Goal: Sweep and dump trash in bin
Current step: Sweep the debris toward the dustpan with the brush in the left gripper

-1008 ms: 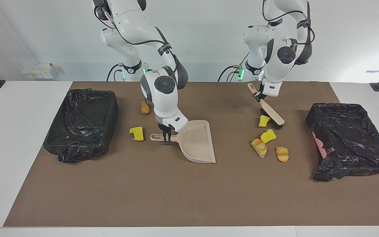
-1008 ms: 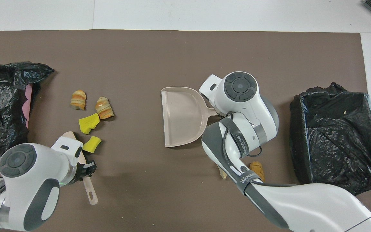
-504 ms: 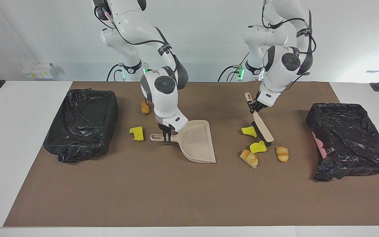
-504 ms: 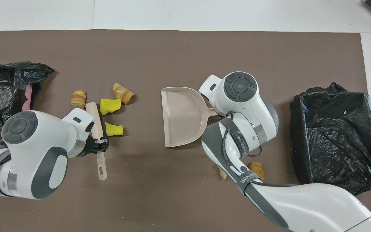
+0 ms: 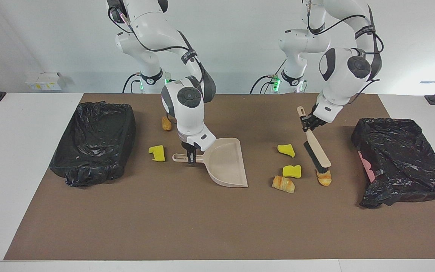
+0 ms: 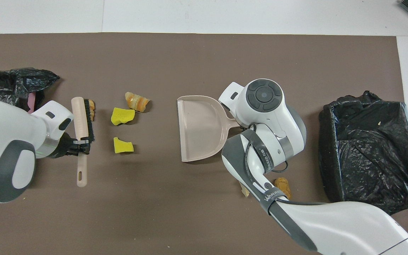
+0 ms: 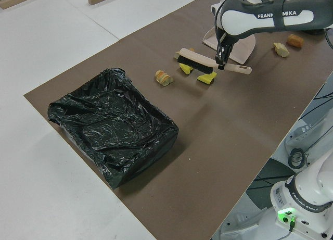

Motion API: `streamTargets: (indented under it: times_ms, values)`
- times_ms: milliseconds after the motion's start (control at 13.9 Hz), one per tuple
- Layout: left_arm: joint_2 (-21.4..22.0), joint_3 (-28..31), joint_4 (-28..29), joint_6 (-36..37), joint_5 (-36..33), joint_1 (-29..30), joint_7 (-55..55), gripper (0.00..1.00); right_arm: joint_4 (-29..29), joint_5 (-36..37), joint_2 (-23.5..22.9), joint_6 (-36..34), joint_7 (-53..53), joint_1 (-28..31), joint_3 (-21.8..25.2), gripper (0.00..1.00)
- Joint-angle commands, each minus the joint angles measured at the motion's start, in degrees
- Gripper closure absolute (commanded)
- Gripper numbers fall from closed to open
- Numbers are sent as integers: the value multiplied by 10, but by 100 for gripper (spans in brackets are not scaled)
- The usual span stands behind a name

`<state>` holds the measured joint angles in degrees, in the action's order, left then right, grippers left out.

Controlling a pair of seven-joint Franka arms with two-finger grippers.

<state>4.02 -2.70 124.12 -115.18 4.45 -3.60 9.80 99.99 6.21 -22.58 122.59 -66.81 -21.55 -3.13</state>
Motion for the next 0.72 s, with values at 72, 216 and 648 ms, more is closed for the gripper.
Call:
streamTargets:
  times_ms: [72, 216, 648]
  values:
    - [-73, -4, -63, -10, -68, 54, -79, 100, 3, 13, -5, 10, -16, 2, -1, 100]
    - [-127, -4, -107, -15, -76, 55, -80, 100, 3, 13, -5, 10, -16, 2, -1, 100]
    - [-142, -9, -100, -13, -64, 31, -81, 100, 4, 13, -5, 10, -16, 3, -1, 100]
